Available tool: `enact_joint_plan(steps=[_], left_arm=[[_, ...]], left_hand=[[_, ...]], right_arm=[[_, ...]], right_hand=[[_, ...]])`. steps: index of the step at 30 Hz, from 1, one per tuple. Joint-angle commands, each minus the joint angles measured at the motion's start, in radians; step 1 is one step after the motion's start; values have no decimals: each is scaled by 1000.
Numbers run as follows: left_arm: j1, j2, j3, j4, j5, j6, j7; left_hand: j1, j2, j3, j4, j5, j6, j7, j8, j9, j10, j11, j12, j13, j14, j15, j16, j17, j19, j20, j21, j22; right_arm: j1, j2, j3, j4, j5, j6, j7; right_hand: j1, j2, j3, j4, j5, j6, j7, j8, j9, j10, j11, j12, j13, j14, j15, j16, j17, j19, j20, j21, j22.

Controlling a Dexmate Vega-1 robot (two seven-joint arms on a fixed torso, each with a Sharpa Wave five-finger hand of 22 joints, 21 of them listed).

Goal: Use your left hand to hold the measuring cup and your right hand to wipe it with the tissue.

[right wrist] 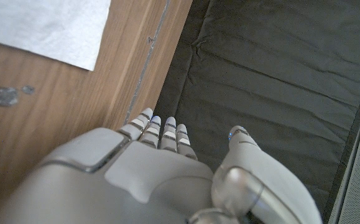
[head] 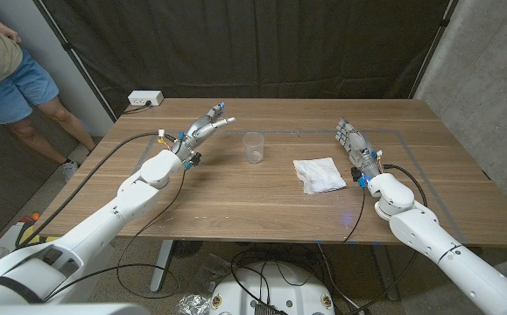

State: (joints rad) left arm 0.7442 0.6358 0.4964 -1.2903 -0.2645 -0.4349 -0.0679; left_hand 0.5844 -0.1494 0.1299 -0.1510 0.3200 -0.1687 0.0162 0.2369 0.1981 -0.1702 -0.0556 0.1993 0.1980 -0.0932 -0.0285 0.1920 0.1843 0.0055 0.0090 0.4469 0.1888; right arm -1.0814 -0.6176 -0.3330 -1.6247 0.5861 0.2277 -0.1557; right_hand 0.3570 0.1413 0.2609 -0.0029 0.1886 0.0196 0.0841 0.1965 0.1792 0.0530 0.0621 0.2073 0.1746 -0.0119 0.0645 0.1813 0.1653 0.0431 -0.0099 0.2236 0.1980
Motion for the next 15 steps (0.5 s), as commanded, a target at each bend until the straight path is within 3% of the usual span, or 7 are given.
enact_joint_plan(steps=[1, 2, 5, 6, 7, 10, 15], left_arm=[[-30, 39, 39, -32, 108, 6, -15], [-31, 41, 42, -37, 120, 9, -10], [-35, 46, 48, -48, 144, 18, -4], [-38, 48, 51, -51, 155, 21, -3], [-40, 51, 54, -56, 167, 25, 0], [-45, 60, 62, -73, 197, 41, 3], [-55, 73, 76, -94, 234, 67, -5]], left_hand=[[23, 1, -2, -6, 10, -99, -6, -10, 4, -33, 10, -3, 4, -13, 11, -3, 3, -9, 10, -3, 6], [27, 2, -2, -6, 11, -100, -5, -11, 4, -36, 11, -3, 4, -14, 11, -3, 4, -10, 11, -4, 6], [50, 8, -3, -6, 17, -93, -13, -8, 7, -39, -23, 1, 7, -15, 12, -1, 6, -17, 13, -8, 8], [53, 9, -4, -6, 18, -89, -14, -7, 7, -32, -19, 5, 8, -9, 16, 1, 6, -16, 14, -8, 8], [60, 9, -5, -6, 20, -88, -18, -6, 9, -33, -32, 6, 9, -4, 16, 3, 7, -18, 16, -10, 9], [71, 10, -8, -6, 23, -92, -28, -7, 11, -44, -37, 4, 11, -3, 18, 4, 8, -25, 25, -13, 10], [97, 9, -15, -4, 31, -127, -25, -18, 15, -68, -17, 2, 17, -27, 32, -2, 12, -51, 32, -26, 11]], right_arm=[[-35, 1, 7, -27, -7, 14, -21], [-36, 1, 7, -28, -8, 15, -23], [-42, 2, 9, -31, -9, 20, -25], [-44, 2, 10, -32, -9, 21, -26], [-46, 1, 11, -33, -10, 22, -27], [-50, 2, 14, -34, -10, 25, -30], [-49, 6, 15, -30, -7, 29, -26]], right_hand=[[10, -2, 1, -6, 1, 8, 2, -1, 3, 4, 4, 1, 4, 8, -1, 0, 6, 4, 2, 5, 2], [10, -2, 1, -6, 1, 8, 2, -1, 3, 3, 3, 1, 4, 8, -1, 0, 6, 4, 2, 5, 2], [10, -2, 0, -6, 1, 9, 3, -1, 4, 4, 4, 1, 4, 8, -1, 0, 6, 4, 3, 5, 2], [9, -3, 0, -7, 0, 9, 3, -1, 4, 4, 5, 0, 4, 8, 0, 0, 6, 4, 3, 4, 2], [9, -2, -1, -7, 0, 9, 5, -2, 4, 4, 6, 0, 4, 9, 2, 0, 6, 5, 5, 5, 2], [8, -2, -1, -8, 0, 9, 5, -2, 4, 5, 7, 0, 4, 9, 0, 0, 6, 5, 5, 5, 2], [7, -2, -2, -9, 0, 9, 4, -3, 4, 4, 4, -2, 5, 9, -2, -1, 6, 4, 2, 4, 3]])
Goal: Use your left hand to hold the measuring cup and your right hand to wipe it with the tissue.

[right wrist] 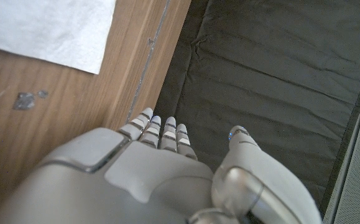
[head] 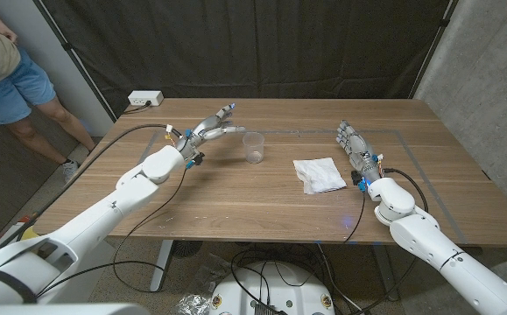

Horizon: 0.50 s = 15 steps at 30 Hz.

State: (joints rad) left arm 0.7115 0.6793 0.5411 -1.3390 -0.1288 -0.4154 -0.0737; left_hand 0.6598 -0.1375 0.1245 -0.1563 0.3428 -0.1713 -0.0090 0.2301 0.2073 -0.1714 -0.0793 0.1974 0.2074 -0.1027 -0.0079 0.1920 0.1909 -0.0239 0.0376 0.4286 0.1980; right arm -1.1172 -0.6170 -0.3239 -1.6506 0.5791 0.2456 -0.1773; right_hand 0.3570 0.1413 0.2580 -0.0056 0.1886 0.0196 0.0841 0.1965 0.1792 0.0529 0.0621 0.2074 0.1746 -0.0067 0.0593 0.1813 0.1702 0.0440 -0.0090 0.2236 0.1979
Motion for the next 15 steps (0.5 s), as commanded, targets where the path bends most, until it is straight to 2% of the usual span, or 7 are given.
enact_joint_plan(steps=[1, 6, 9, 15], left_arm=[[-27, 35, 37, -53, 115, 57, -1], [-35, 49, 50, -75, 143, 96, -17], [-39, 58, 57, -90, 153, 120, -32], [-34, 70, 66, -125, 185, 170, -27]], left_hand=[[24, -3, -11, 1, 10, -130, 2, -13, 7, -74, 15, 3, 8, -21, 12, -3, 5, -28, 5, -10, 2], [49, -1, -24, 6, 20, -201, 14, -34, 13, -116, 28, 2, 15, -60, 22, -7, 10, -69, 14, -30, 4], [60, 5, -30, 10, 26, -249, 7, -42, 18, -144, 40, 2, 19, -88, 30, -8, 14, -103, 22, -44, 7], [69, 14, -37, 17, 31, -285, 18, -41, 25, -171, 48, 4, 24, -127, 34, -9, 19, -151, 35, -63, 10]], right_arm=[[-11, 7, 5, 0, 1, 12, -3], [-7, 12, 2, 10, 5, 15, 5], [-5, 14, 1, 15, 6, 17, 8], [-1, 19, -1, 25, 8, 23, 14]], right_hand=[[6, -2, 1, -6, 0, 9, 3, -4, 4, 4, 3, -2, 5, 3, 3, -1, 2, 3, 1, 4, 3], [6, -2, 0, -7, 0, 10, 4, -4, 4, 5, 3, -1, 5, 4, 4, -1, 2, 3, 2, 4, 3], [5, -3, -1, -7, -1, 10, 4, -4, 4, 5, 3, -2, 5, 3, 4, -1, 2, 4, 2, 4, 3], [3, -3, -2, -7, -1, 11, 4, -4, 4, 7, 3, -2, 5, 4, 4, -1, 2, 3, 3, 4, 3]])
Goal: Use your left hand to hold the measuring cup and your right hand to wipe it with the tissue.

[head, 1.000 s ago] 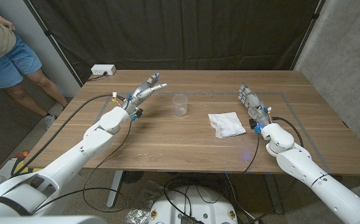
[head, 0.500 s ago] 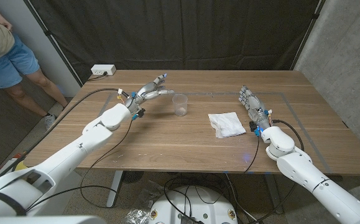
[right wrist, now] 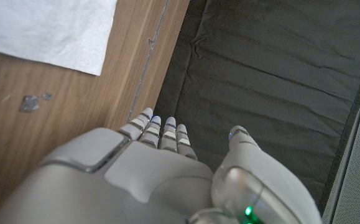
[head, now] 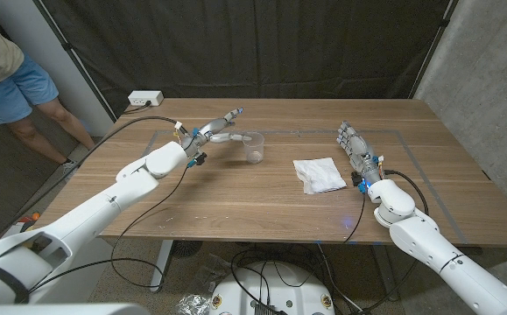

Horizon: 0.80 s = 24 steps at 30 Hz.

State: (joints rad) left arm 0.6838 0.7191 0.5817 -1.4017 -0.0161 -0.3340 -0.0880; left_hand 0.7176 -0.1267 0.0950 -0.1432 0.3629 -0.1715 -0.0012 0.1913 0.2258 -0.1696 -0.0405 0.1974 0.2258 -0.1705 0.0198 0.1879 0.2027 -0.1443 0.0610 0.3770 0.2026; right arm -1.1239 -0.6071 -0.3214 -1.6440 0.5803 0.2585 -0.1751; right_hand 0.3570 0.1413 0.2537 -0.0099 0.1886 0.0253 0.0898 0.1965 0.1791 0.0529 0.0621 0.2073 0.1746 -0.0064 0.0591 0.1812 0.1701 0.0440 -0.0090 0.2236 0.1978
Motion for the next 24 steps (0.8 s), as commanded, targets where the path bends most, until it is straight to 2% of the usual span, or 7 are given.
enact_joint_plan(steps=[1, 6, 10, 15, 19, 24], left_arm=[[-5, 33, 28, -70, 81, 97, -8], [7, 40, 33, -103, 118, 143, 16], [16, 36, 36, -109, 125, 166, 31], [23, 31, 42, -114, 137, 193, 48], [35, 26, 45, -127, 155, 217, 79], [46, 11, 46, -120, 146, 223, 103]], left_hand=[[12, 6, -8, 5, 12, -286, 14, 1, 7, -177, 11, 5, 7, -65, 11, -3, 8, -44, 16, -17, 6], [20, 19, -8, 9, 13, -301, 22, 3, 11, -192, 18, 8, 11, -91, 11, -4, 12, -68, 17, -26, 9], [36, 37, -8, 13, 12, -302, 35, 12, 18, -181, -12, 30, 19, -65, -29, 14, 17, -37, 1, -13, 12], [44, 44, -9, 14, 10, -325, 53, 5, 21, -187, -4, 38, 24, -68, -26, 14, 19, -35, -2, -11, 13], [48, 51, -10, 17, 8, -361, 48, -4, 24, -201, -5, 41, 28, -72, -29, 14, 21, -45, -1, -15, 15], [47, 52, -16, 20, 5, -345, 62, 8, 28, -191, 5, 54, 32, -52, -30, 22, 24, -35, -4, -10, 16]], right_arm=[[6, 10, -4, 20, 8, 12, 13], [6, 13, -4, 26, 11, 16, 16], [3, 14, -3, 29, 14, 19, 17], [0, 13, -2, 29, 16, 19, 18], [-2, 13, 0, 30, 18, 21, 19], [-2, 14, -1, 34, 19, 23, 21]], right_hand=[[3, -4, 2, -2, -1, 6, -2, -4, 4, 7, 3, -2, 5, 4, 4, 0, 2, 3, 2, 4, 3], [2, -4, 1, -2, -1, 7, -1, -4, 4, 8, 4, -1, 5, 4, 4, 0, 2, 4, 2, 4, 3], [0, -4, 0, -2, -2, 7, -1, -4, 4, 9, 4, -2, 5, 5, 6, 0, 2, 4, 2, 5, 3], [-1, -5, -1, -2, -2, 8, 0, -4, 4, 9, 4, -2, 5, 5, 6, 0, 2, 4, 2, 5, 3], [-3, -5, -2, -2, -2, 8, 0, -4, 4, 8, 3, -2, 5, 5, 6, 0, 2, 4, 3, 5, 4], [-5, -6, -3, -2, -3, 9, 0, -4, 4, 8, 4, -3, 5, 5, 6, 0, 2, 4, 4, 4, 4]])
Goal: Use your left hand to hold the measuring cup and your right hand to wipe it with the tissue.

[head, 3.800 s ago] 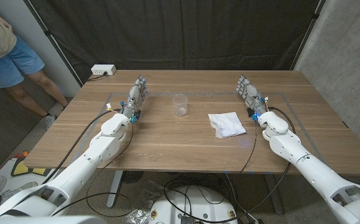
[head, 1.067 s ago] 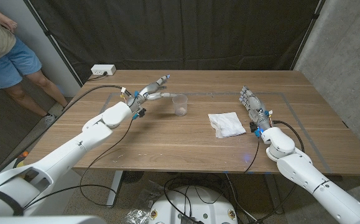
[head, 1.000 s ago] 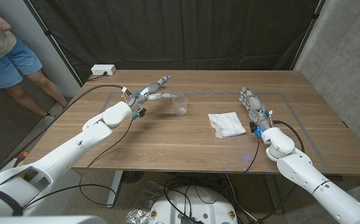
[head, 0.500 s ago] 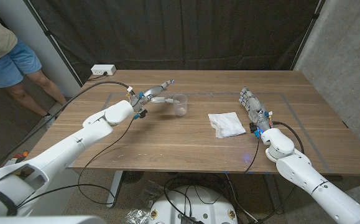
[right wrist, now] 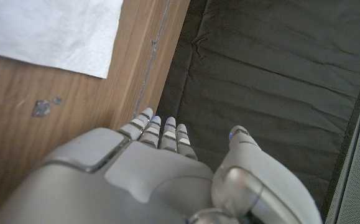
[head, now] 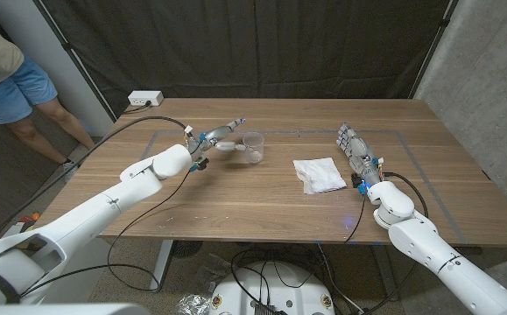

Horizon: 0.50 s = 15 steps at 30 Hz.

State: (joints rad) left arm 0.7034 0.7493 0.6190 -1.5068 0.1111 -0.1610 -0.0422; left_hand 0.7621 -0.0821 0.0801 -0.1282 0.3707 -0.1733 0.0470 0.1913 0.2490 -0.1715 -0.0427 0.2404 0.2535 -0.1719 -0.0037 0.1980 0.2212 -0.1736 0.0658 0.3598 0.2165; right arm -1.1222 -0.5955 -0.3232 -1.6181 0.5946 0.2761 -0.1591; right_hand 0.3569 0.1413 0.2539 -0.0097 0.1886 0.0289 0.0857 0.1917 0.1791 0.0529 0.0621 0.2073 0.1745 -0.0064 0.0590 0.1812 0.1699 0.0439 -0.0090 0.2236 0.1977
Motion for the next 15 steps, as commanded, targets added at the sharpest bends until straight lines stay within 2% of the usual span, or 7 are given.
enact_joint_plan(steps=[1, 3, 7, 12, 15], left_arm=[[30, -24, 9, -11, 14, 48, 65], [35, -34, 9, -1, 2, 43, 71], [35, -55, 14, 20, -24, 37, 70], [26, -81, 27, 45, -46, 35, 64], [19, -100, 34, 63, -60, 34, 61]], left_hand=[[3, 8, -2, 6, -3, -340, 14, 10, 5, -187, 9, 12, 5, -47, -6, 13, 6, -3, -11, 8, 2], [3, 8, -4, 7, -4, -334, 11, 13, 6, -180, 18, 19, 6, -36, -8, 17, 7, 8, -12, 13, 3], [6, 9, -9, 9, -8, -309, -5, 24, 9, -161, 21, 34, 9, -6, -7, 27, 9, 26, -7, 21, 4], [12, 12, -12, 9, -10, -288, 2, 33, 11, -152, 36, 42, 10, 6, 1, 30, 10, 37, -5, 26, 4], [15, 13, -12, 8, -12, -285, 6, 35, 12, -146, 32, 46, 11, 11, 2, 30, 10, 42, 2, 28, 4]], right_arm=[[-3, 3, 1, 9, 5, 7, 6], [-2, 4, 1, 11, 6, 7, 6], [-1, 6, 0, 17, 9, 7, 8], [2, 10, 0, 26, 12, 10, 11], [4, 12, 0, 31, 14, 11, 12]], right_hand=[[-5, -6, -3, -2, -3, 5, 5, 0, 4, 8, 3, -3, 5, 5, 6, 0, 3, 3, 4, 4, 4], [-5, -6, -3, -2, -3, 5, 5, 0, 4, 9, 4, -2, 5, 6, 6, 0, 3, 4, 5, 4, 4], [-6, -6, -4, -2, -3, 5, 5, 0, 4, 9, 6, -3, 5, 5, 6, 0, 3, 3, 5, 4, 4], [-7, -6, -5, -2, -3, 5, 5, 0, 4, 9, 6, -3, 5, 5, 6, -1, 3, 3, 5, 4, 4], [-8, -6, -5, -2, -3, 5, 5, 0, 4, 9, 6, -3, 5, 5, 6, -1, 3, 3, 5, 4, 4]])
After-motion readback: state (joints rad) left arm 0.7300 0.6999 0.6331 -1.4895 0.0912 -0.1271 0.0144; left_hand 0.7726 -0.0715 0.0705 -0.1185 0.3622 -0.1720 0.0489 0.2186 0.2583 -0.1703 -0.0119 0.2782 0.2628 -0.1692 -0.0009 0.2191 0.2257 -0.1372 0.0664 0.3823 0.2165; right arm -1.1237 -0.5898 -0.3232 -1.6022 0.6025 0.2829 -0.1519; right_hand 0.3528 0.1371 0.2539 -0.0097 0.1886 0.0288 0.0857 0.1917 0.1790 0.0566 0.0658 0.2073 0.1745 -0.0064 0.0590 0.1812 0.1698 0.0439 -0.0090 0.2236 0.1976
